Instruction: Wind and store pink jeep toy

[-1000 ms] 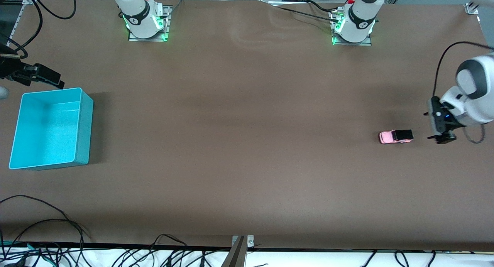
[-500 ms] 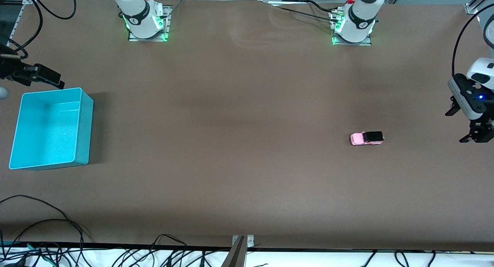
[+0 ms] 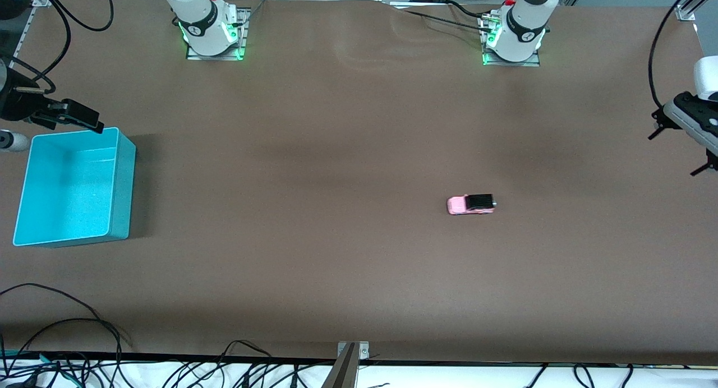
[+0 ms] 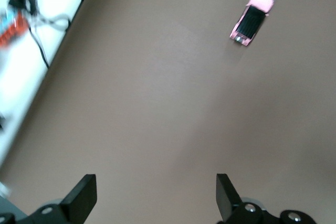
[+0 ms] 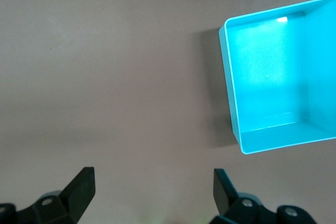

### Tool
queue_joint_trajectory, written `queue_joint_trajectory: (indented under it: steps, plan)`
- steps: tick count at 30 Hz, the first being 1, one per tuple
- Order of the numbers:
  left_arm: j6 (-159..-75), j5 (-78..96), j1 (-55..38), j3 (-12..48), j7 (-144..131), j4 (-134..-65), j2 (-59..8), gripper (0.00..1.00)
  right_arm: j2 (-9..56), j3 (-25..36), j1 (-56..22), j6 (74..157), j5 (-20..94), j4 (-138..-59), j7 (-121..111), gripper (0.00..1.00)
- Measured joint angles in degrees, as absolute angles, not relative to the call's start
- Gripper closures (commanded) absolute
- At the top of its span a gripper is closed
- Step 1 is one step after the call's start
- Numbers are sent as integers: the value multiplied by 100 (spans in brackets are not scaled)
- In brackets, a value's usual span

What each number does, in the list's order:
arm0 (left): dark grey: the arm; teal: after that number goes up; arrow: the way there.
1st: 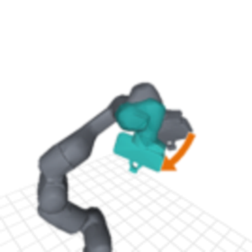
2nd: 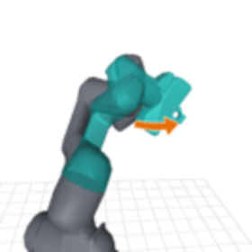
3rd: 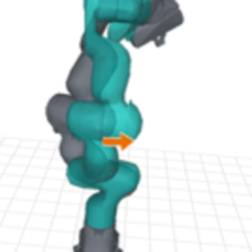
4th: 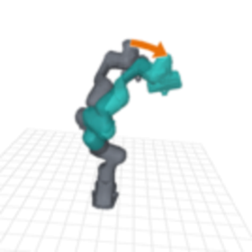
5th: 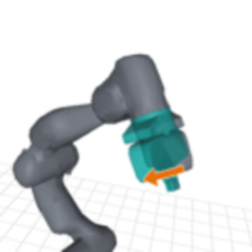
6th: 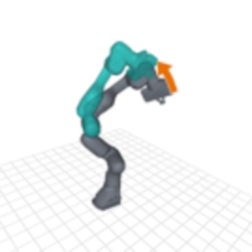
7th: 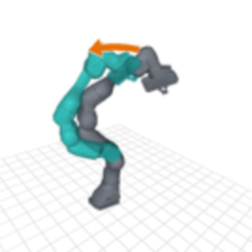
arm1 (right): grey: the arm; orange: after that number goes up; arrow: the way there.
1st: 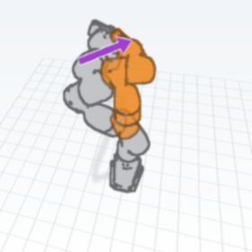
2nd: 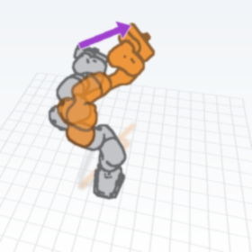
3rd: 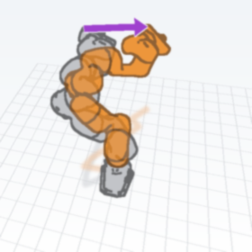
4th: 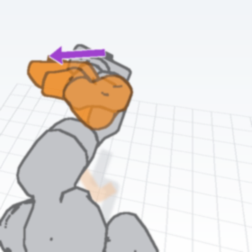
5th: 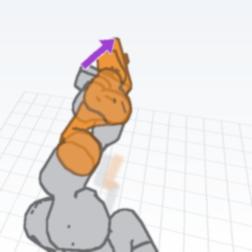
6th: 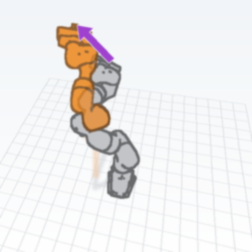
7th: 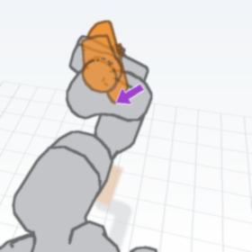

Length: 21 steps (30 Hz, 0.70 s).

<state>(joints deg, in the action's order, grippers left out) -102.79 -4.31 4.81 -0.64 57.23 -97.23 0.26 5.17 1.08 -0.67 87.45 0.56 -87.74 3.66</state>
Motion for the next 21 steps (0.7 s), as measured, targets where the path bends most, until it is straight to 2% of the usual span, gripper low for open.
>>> queue_joint_trajectory:
  steps: [9, 14, 21]
  plan:
    - [-9133, -205, 476, -35, 3149, -9623, 277, 0, 524, 116, -72, 9111, 103, -9151, -195, 2]
    - [-8956, 50, 477, -53, 2191, -9623, 303, 0, 451, 128, -72, 9554, 103, -9562, -788, 2]
    - [-8803, 111, 476, -26, 1153, -9590, 305, 0, 193, 177, -71, 10496, 102, -10616, -2106, 3]
